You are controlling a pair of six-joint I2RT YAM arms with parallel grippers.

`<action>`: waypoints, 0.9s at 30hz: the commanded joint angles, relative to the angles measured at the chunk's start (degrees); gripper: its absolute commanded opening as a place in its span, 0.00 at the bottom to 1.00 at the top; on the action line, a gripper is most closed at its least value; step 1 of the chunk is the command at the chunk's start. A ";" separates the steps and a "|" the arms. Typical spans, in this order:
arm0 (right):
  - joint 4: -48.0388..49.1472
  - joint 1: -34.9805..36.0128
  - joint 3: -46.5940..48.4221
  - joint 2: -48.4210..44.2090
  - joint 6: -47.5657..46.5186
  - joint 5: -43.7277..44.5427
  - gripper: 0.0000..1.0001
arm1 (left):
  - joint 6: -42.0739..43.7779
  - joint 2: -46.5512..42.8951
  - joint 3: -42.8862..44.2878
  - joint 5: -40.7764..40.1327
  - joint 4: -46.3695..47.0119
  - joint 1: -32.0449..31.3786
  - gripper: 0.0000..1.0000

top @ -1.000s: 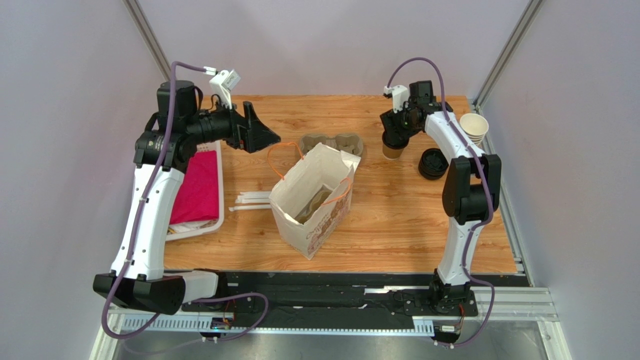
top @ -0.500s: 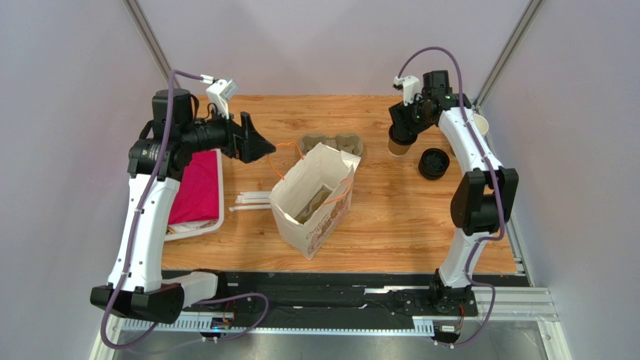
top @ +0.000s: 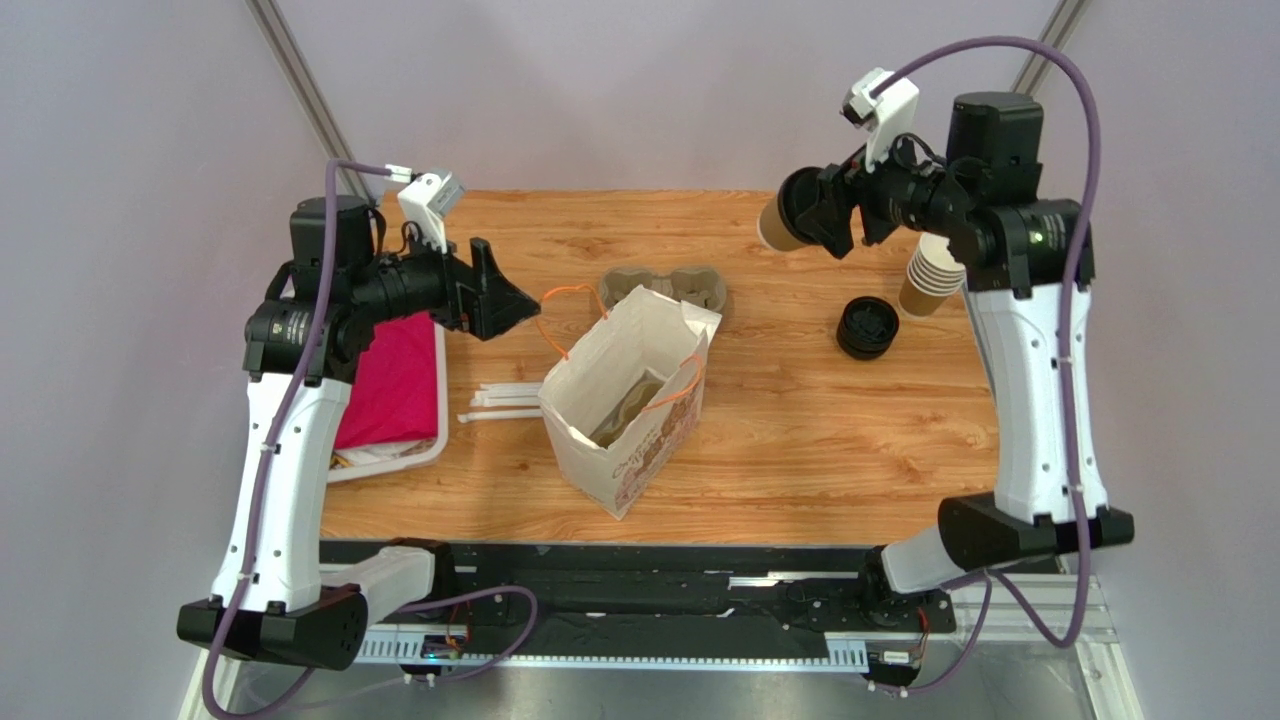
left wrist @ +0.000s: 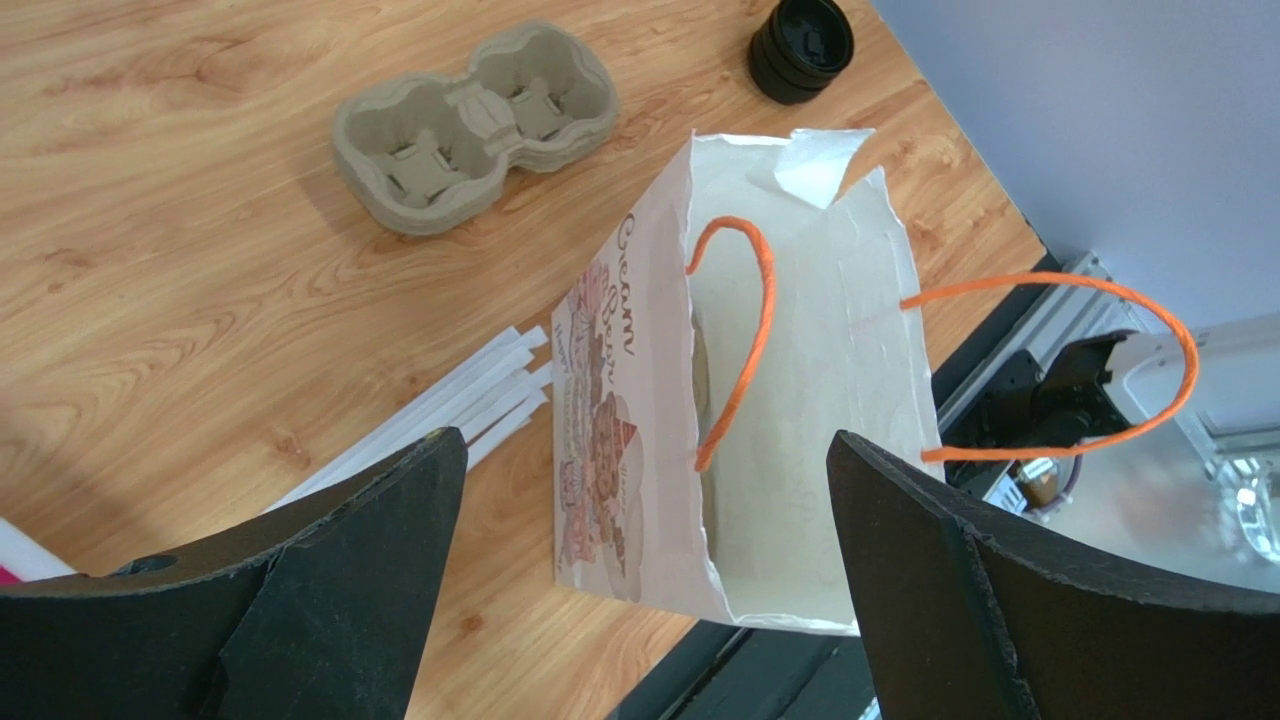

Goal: Pack the takeout coffee

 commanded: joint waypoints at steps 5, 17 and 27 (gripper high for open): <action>-9.94 7.50 0.48 -10.38 -1.96 -5.12 0.33 | -5.29 -1.23 -2.16 0.82 5.09 3.28 0.98; -15.74 19.30 -10.59 -20.84 -2.48 -3.99 0.29 | -7.05 -1.75 -2.69 1.26 5.71 6.18 0.97; -11.18 19.39 -12.45 -22.25 2.34 7.77 0.27 | -1.96 -2.63 -3.39 9.88 5.01 6.36 0.87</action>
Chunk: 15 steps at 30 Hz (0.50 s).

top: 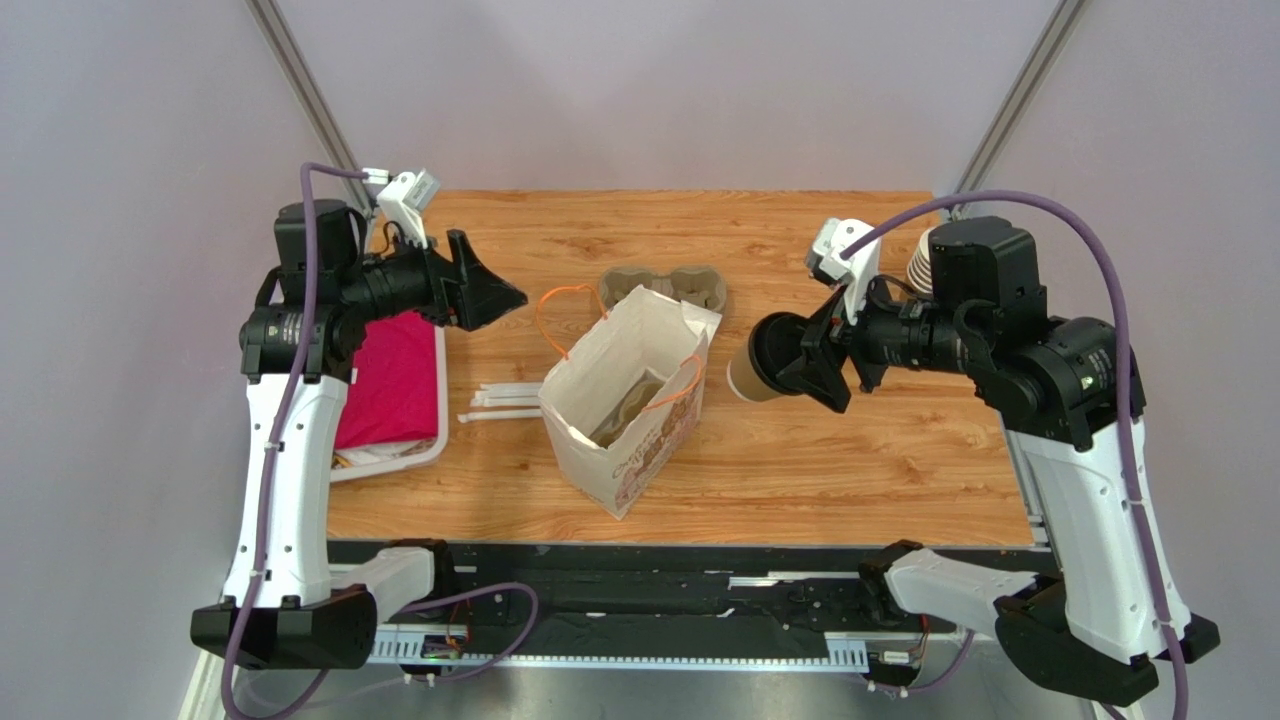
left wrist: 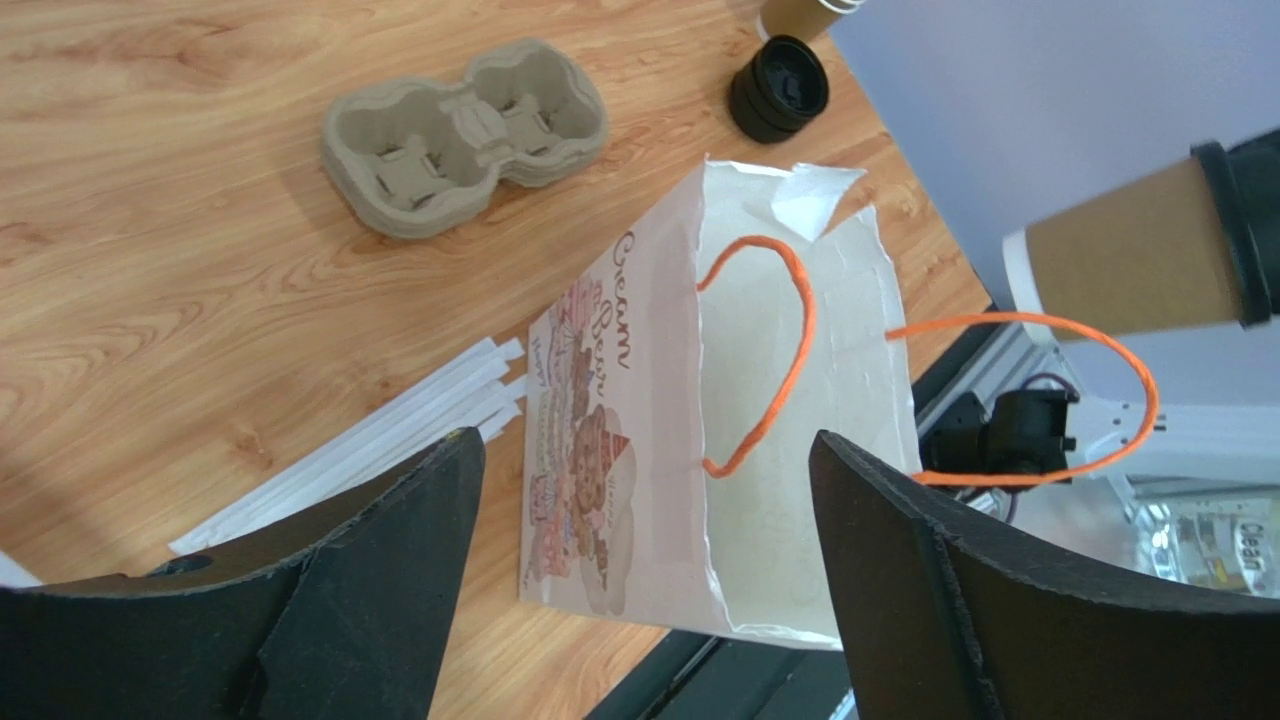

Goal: Pack the takeout coffee

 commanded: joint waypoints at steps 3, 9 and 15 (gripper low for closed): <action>4.89 -0.35 4.87 0.26 3.07 10.29 0.27 | 5.77 -0.05 3.01 3.79 -0.44 -0.02 0.85; 6.74 -1.76 11.63 4.21 5.62 11.10 0.28 | 9.29 5.49 5.24 5.38 -5.28 -4.76 0.90; 7.36 -1.76 19.71 10.54 7.64 6.81 0.28 | 9.21 4.96 0.57 1.51 -2.03 -10.74 0.89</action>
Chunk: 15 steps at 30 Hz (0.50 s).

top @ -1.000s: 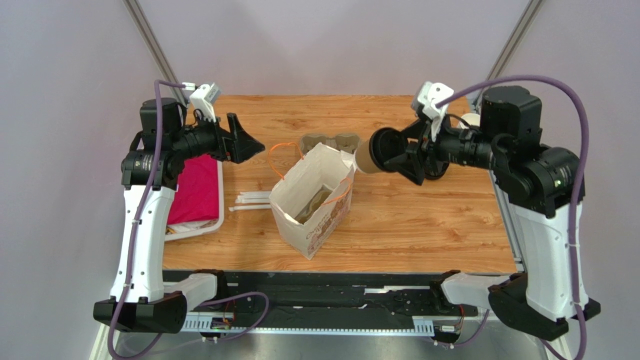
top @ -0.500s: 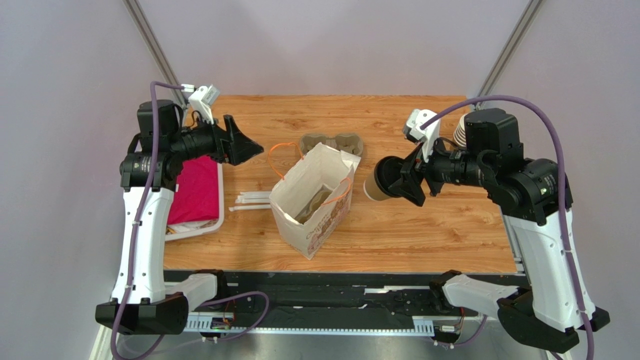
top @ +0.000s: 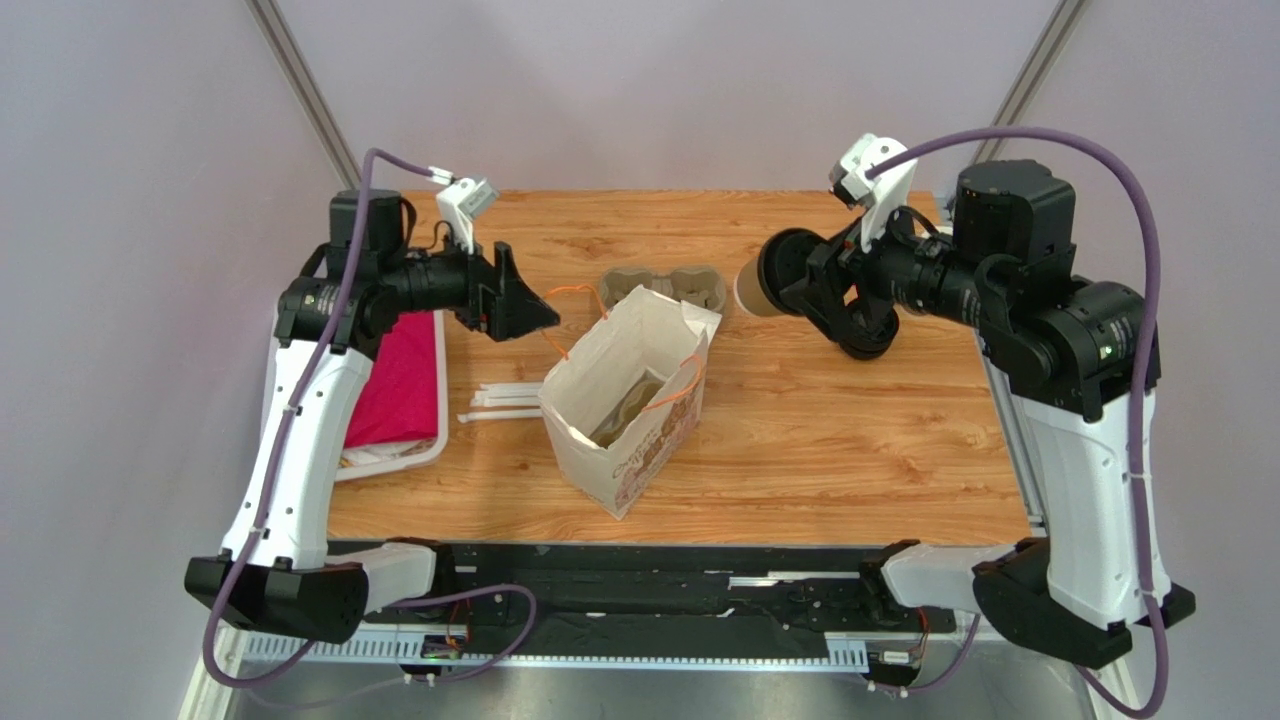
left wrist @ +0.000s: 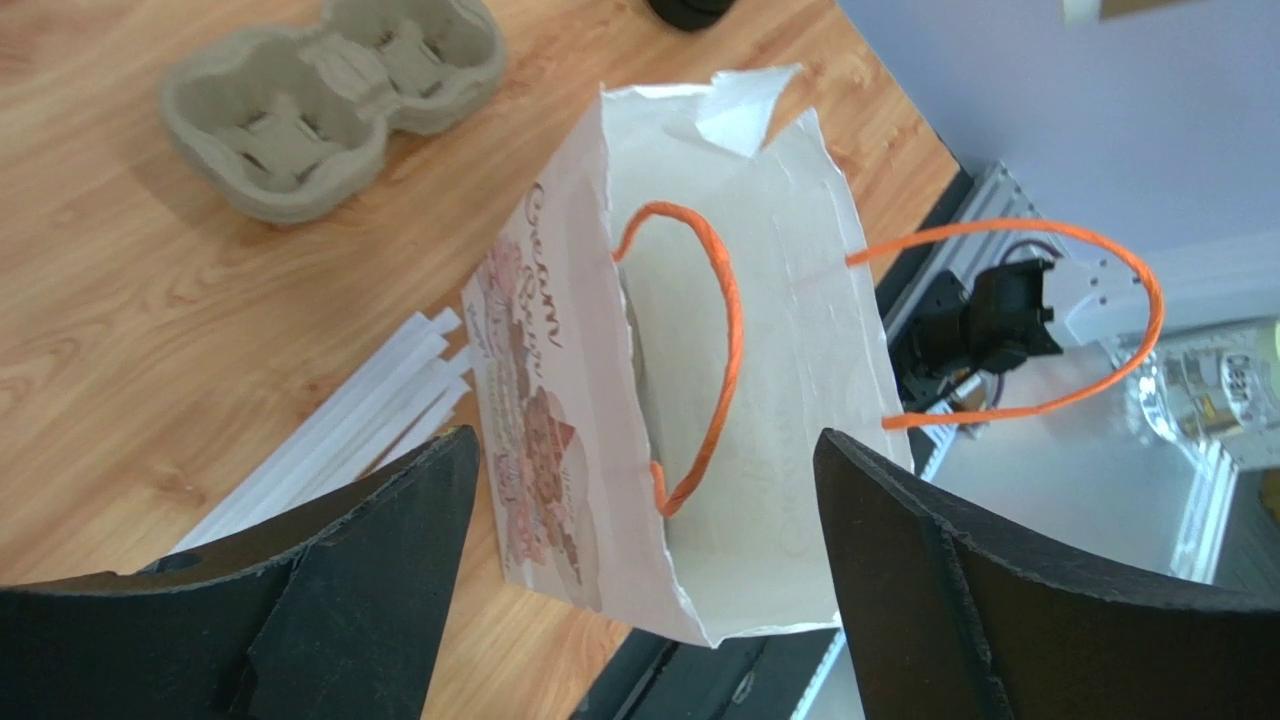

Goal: Pack the takeout coffee

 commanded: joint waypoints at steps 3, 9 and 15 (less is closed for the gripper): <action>3.47 -0.10 9.07 6.87 4.61 -5.43 0.28 | 1.07 0.16 -2.67 -3.59 3.36 -5.47 0.83; 4.08 1.31 11.28 10.65 7.51 -10.53 0.28 | -0.33 0.08 -1.79 -2.72 5.20 -9.07 0.43; 3.91 5.52 7.16 9.69 8.48 -12.56 0.28 | -4.64 -1.07 -1.09 -1.75 6.52 -13.82 0.00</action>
